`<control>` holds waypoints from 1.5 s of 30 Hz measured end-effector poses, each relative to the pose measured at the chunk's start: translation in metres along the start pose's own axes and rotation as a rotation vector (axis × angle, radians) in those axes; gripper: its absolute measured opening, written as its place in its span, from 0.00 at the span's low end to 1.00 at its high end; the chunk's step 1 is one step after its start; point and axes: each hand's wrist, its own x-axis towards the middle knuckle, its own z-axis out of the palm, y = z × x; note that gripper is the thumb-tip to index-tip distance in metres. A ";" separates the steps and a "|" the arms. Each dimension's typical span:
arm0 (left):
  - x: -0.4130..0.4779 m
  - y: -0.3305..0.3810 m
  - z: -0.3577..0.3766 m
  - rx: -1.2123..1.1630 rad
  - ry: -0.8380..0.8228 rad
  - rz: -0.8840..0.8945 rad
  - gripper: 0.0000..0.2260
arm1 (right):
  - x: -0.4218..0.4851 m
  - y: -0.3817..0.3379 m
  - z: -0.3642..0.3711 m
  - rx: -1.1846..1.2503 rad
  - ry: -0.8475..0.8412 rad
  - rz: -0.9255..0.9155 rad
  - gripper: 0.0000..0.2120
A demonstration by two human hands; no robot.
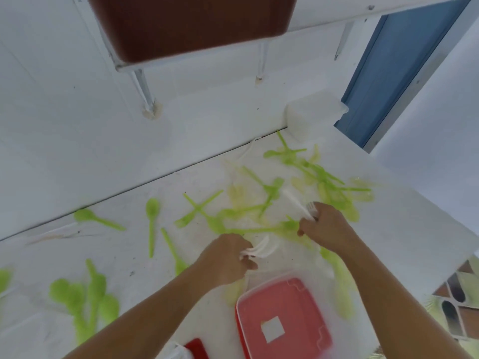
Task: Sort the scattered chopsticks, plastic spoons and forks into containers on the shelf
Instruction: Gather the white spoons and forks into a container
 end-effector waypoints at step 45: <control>-0.304 -0.163 -0.168 -0.754 0.850 -0.704 0.14 | 0.005 -0.111 0.081 -1.087 -0.685 -0.736 0.09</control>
